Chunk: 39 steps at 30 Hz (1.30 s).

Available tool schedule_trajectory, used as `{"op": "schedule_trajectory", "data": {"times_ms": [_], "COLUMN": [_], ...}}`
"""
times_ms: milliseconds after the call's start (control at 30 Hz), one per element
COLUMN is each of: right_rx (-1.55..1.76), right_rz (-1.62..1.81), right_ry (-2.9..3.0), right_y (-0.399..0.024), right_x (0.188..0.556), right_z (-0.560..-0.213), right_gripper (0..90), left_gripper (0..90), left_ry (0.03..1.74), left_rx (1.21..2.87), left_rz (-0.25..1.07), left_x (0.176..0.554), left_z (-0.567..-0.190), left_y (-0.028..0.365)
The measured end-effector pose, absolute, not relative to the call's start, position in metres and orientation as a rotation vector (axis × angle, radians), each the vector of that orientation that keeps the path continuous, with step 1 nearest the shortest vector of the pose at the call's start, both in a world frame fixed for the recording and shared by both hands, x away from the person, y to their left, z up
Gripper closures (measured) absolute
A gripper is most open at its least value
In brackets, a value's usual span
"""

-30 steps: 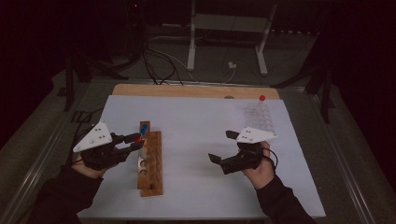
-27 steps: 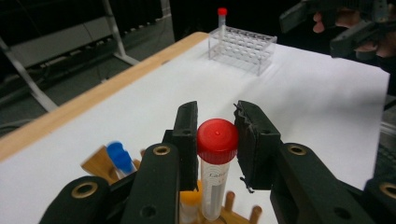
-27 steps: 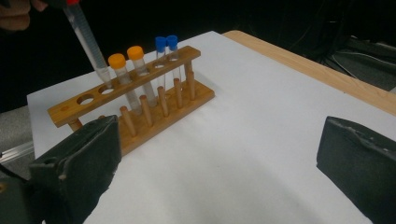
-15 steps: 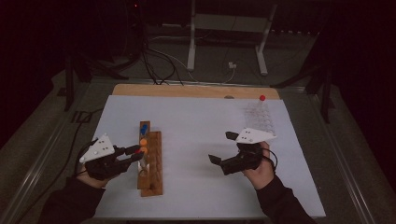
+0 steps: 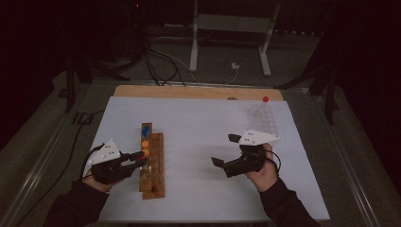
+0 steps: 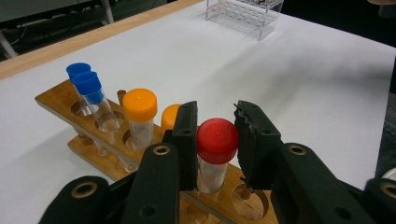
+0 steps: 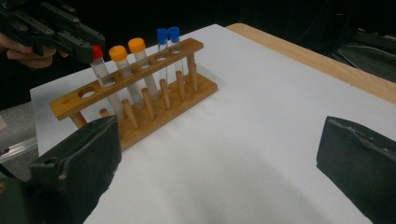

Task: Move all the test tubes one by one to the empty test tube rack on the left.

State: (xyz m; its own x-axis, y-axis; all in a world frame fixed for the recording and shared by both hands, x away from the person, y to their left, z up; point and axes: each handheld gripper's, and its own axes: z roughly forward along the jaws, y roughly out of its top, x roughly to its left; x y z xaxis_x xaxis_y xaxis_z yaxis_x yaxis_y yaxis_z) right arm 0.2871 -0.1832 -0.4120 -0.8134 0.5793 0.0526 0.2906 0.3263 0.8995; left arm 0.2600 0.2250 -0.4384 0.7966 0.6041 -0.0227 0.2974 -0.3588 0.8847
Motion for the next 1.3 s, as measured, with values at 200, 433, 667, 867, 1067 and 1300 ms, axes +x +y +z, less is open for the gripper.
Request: {"op": "schedule_trajectory", "data": {"times_ms": [200, 433, 667, 867, 1067, 1300], "right_rx": [0.774, 0.706, 0.733, 0.919, 1.093, 1.260], "right_rz": [1.494, 1.511, 1.433, 1.333, 1.265, 1.161], "right_ry": [2.301, 2.188, 2.098, 2.052, 1.994, 1.959], "right_y": [-0.186, -0.206, -0.240, -0.272, -0.302, -0.324], "right_x": [0.289, 0.309, 0.346, 0.382, 0.409, 0.440], "right_z": [-0.407, -0.393, -0.390, -0.401, -0.421, -0.443], "right_gripper": [0.0, 0.0, 0.0, 0.0, 15.9, 30.0], "left_gripper": [50.4, 15.2, 2.4, 2.4, 2.3, 2.4], "left_ry": [0.639, 0.625, 0.645, 0.645, 0.661, 0.678], "left_rx": [1.927, 1.866, 1.846, 1.814, 1.797, 1.784], "left_rz": [0.366, 0.362, 0.370, 0.384, 0.403, 0.411], "left_x": [0.257, 0.251, 0.250, 0.248, 0.248, 0.249], "left_z": [-0.433, -0.422, -0.422, -0.423, -0.424, -0.425], "left_y": [0.225, 0.225, 0.231, 0.238, 0.241, 0.245]}}
